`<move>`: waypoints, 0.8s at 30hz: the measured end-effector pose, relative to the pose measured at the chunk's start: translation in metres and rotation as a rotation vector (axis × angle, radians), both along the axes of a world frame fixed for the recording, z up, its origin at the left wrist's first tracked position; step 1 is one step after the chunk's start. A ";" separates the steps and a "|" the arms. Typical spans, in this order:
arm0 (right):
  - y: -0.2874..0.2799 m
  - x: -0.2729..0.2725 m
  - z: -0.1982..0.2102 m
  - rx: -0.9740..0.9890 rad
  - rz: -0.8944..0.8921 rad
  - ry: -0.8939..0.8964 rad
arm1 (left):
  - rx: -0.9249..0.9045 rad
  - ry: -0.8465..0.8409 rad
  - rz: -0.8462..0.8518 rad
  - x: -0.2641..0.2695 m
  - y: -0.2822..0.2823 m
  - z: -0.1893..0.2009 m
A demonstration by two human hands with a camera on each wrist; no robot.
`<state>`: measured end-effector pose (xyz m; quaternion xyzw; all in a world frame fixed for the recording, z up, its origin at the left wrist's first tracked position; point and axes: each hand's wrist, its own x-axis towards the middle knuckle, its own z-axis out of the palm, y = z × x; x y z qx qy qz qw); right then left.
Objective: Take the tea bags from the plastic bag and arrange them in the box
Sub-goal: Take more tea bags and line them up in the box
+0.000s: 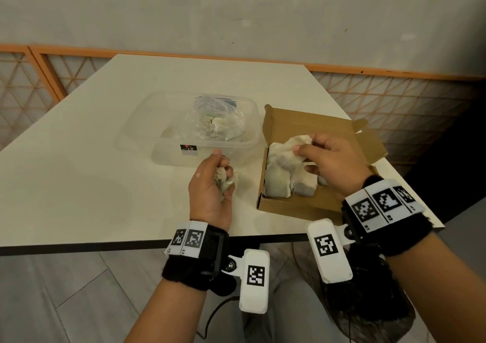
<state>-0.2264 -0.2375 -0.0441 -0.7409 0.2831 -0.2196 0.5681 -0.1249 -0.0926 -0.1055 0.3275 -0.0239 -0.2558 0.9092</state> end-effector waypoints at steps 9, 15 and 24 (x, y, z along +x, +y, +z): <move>0.029 0.024 0.019 -0.073 0.296 0.062 | 0.332 -0.475 -0.039 -0.012 -0.008 -0.004; 0.030 0.026 0.016 -0.100 0.231 0.082 | 0.315 -0.300 -0.028 -0.008 -0.010 -0.007; 0.045 0.022 -0.001 -0.283 0.358 0.276 | 0.150 -0.166 -0.128 -0.005 -0.005 -0.002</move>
